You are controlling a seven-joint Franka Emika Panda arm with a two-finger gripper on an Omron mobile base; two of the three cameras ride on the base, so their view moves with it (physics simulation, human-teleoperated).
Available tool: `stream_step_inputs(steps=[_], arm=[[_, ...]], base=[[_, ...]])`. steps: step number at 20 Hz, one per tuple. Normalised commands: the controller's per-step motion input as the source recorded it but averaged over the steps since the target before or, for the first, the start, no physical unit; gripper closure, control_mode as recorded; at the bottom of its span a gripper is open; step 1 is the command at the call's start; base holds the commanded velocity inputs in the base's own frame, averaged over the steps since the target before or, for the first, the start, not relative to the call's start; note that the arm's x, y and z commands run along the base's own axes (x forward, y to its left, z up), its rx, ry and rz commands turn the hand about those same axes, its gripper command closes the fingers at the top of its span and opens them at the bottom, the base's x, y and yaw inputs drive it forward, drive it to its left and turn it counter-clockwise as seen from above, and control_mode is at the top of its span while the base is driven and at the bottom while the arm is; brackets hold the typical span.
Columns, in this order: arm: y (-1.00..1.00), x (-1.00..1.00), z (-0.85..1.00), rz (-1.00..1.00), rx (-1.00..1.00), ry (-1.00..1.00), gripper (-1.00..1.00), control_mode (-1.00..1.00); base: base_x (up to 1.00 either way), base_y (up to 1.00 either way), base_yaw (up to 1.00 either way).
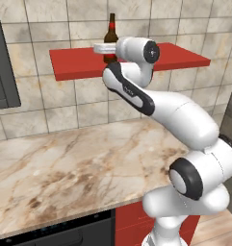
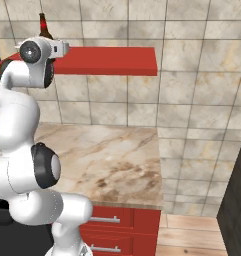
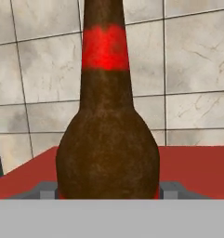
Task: Get the candle and the beer from the cabinet and move them to the dining counter.
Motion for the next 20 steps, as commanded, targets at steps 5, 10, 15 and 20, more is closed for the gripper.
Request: stream_step_inputs(steps=[5,10,15,20], arm=[[0.09,-0.75,0.04,0.33,-0.02,0.0,1.0,-1.0],[0.07,-0.81,0.28,0.36,-0.09,0.0,1.0,-1.0],[0.16,-0.89,0.14,0.33,-0.14,0.0,1.0,-1.0],[0.09,-1.0,0.1,0.29,-0.13,0.0,1.0,-1.0]], base=[[0.0,0.0,0.0],[0.0,0.0,0.0],[0.0,0.0,0.0],[0.0,0.0,0.0]])
